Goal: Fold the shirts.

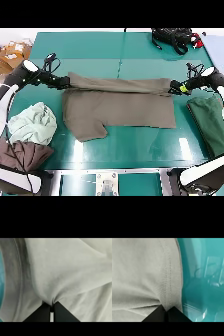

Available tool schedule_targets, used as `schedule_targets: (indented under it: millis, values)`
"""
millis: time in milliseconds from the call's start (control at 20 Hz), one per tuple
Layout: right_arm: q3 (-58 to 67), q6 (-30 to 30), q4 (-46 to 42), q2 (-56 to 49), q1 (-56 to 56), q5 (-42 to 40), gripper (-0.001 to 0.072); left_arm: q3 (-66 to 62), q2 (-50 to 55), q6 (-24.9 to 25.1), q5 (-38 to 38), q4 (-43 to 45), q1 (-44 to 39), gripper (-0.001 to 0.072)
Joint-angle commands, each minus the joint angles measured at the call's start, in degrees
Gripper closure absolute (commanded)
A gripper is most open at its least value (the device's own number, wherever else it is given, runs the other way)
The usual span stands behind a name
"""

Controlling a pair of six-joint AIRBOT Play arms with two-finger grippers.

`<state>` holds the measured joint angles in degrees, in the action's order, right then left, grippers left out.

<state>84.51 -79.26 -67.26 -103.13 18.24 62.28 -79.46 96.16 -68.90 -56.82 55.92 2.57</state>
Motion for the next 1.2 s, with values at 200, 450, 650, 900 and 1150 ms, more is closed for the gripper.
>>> schedule_targets:
  millis: [200, 450, 650, 900, 1150]
  values:
    - [11.15, -7.78, -8.79, 0.50, 1.05, 20.92, 0.0421, -5.14, -0.11, -6.14, -24.44, -2.05, 1.73, 0.0166]
    - [1.70, -10.51, -10.82, 8.09, 3.91, 26.47, 0.0698, -2.12, -3.63, -12.11, -39.78, 0.35, 4.33, 0.0167]
    - [-20.72, -12.15, -10.08, 23.34, 9.20, 19.67, 0.0698, 17.29, -17.62, -13.35, -30.77, 1.77, 4.26, 0.0167]
    - [-46.97, -12.24, -0.87, 43.08, 15.17, 9.01, 0.0341, 43.80, -35.10, -16.68, -17.86, 1.38, 4.24, 0.0165]
    - [-56.13, -11.80, 9.90, 44.11, 12.55, -3.54, 0.0269, 56.57, -37.11, -16.59, -2.78, -7.67, -5.16, 0.0165]
